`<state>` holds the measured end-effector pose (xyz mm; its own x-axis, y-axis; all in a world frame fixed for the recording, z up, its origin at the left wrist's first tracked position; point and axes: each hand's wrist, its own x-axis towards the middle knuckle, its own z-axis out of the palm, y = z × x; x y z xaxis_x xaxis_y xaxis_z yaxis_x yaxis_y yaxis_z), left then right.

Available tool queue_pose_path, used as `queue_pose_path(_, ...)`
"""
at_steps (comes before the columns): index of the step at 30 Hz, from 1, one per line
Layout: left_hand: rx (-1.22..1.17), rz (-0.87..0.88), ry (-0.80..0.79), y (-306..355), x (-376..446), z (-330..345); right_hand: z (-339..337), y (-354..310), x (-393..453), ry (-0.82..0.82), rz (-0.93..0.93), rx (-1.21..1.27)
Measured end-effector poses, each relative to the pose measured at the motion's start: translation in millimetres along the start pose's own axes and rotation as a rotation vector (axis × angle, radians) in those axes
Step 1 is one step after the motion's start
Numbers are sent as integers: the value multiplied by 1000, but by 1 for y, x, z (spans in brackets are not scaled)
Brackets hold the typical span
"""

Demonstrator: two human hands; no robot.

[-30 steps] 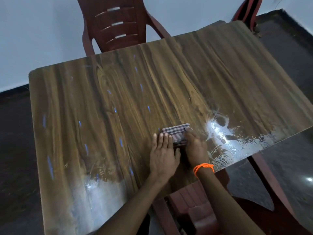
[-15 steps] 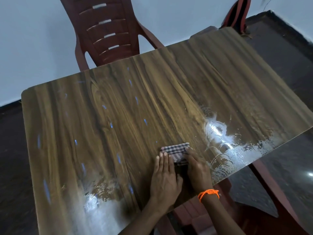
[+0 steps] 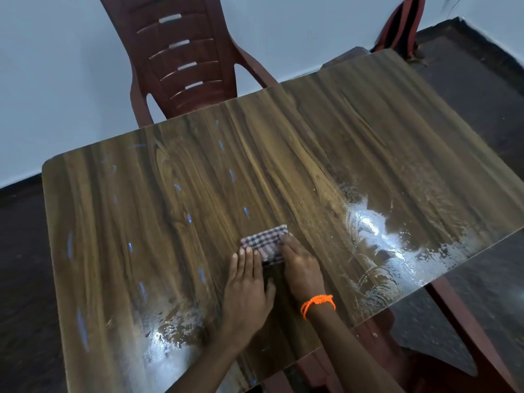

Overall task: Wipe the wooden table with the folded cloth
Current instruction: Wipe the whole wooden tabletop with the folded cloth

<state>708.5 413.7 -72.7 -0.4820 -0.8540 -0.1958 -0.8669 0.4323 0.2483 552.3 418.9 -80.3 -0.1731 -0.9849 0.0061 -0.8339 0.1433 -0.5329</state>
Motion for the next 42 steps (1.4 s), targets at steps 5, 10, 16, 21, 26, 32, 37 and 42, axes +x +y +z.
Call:
queue_pose_path(5,-15,33,-27,25,-18,5,-2,27,-27,44,17,17)
queue_pose_path(10,-24,68,-44,44,28,0,-23,42,2,66,143,-84)
queue_pose_path(16,34,30,26,21,97,-16,-25,20,77,151,134,-65)
queue_pose_path(21,47,-49,29,-20,95,-20,-7,-4,105,104,25,5)
queue_pose_path(26,-18,-15,79,-42,43,-8,14,-12,67,124,-82,72)
queue_pose_path(32,-41,34,21,-19,53,-10,17,24,52,219,25,89)
queue_pose_path(37,-23,42,22,-17,123,-32,3,22,112,229,124,31)
queue_pose_path(42,43,-35,43,-47,158,-51,2,-10,167,99,34,-3)
